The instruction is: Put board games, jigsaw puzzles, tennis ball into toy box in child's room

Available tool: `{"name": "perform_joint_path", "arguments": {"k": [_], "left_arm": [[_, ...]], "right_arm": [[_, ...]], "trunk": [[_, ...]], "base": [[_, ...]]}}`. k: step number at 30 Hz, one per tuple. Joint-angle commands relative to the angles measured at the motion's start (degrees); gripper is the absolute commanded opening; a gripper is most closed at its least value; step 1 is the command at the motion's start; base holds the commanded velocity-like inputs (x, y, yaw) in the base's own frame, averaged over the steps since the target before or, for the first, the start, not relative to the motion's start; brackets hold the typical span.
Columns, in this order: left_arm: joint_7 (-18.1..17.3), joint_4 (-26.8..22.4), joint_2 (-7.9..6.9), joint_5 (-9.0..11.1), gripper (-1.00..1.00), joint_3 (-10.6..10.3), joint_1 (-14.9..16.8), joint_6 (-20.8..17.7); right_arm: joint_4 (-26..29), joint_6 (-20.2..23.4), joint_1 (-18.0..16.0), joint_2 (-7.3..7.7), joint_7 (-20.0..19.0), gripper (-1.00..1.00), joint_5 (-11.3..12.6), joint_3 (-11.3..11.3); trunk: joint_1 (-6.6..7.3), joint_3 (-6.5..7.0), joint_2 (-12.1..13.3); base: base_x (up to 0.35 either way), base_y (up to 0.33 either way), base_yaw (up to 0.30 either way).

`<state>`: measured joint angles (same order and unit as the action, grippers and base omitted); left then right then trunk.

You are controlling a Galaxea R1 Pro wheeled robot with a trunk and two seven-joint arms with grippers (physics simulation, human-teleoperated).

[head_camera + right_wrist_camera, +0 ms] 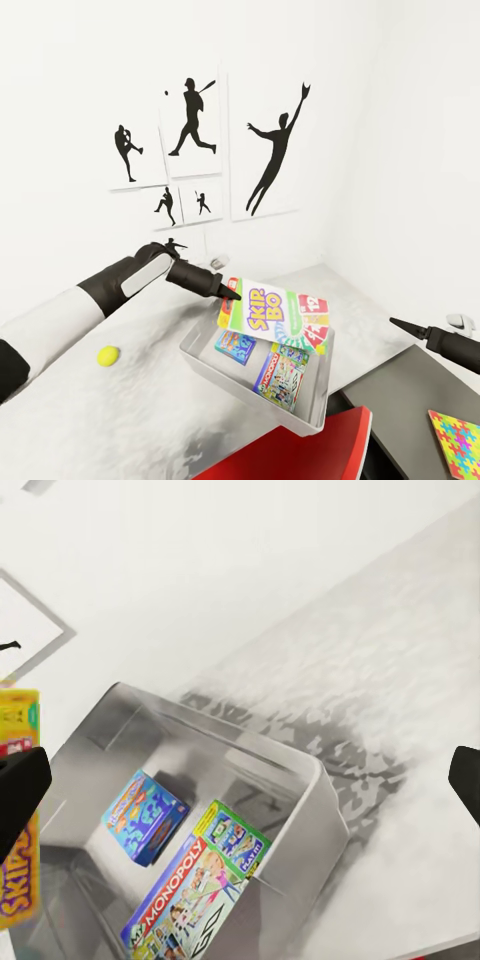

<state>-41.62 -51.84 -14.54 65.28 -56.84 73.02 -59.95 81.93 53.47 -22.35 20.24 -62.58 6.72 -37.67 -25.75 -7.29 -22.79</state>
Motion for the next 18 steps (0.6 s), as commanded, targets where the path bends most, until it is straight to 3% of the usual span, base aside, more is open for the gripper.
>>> {"name": "perform_joint_path", "arguments": {"k": [1,2,6,11,18], "left_arm": [[-0.5,1.1,0.83,0.2,-1.0,-1.7,1.0,0.0],[-0.5,1.1,0.83,0.2,-1.0,-1.7,1.0,0.0],[-1.9,3.7,3.06,0.5,-1.0,-7.1,3.6,0.0],[-3.6,4.9,4.01,0.5,-1.0,-9.6,4.8,0.0],[-4.6,5.5,4.44,0.3,-1.0,-10.9,5.3,0.0]], "right_arm": [[0.0,0.3,-0.1,0.0,-0.1,1.0,0.1,0.0],[0.0,0.3,-0.1,0.0,-0.1,1.0,0.1,0.0],[0.1,0.3,-0.1,-0.01,-0.1,1.0,0.1,0.0],[0.1,0.1,-0.1,-0.02,0.0,1.0,0.1,0.0],[0.1,-0.5,-0.1,-0.02,0.0,1.0,0.1,0.0]], "trunk": [[-0.04,-0.13,-0.1],[-0.04,-0.13,-0.1],[-0.04,-0.13,-0.1],[-0.04,-0.13,-0.1],[-0.04,-0.13,-0.1]], "base": [[0.0,0.0,0.0],[0.0,0.0,0.0],[0.0,0.0,0.0],[0.0,0.0,0.0],[0.0,0.0,0.0]]}}
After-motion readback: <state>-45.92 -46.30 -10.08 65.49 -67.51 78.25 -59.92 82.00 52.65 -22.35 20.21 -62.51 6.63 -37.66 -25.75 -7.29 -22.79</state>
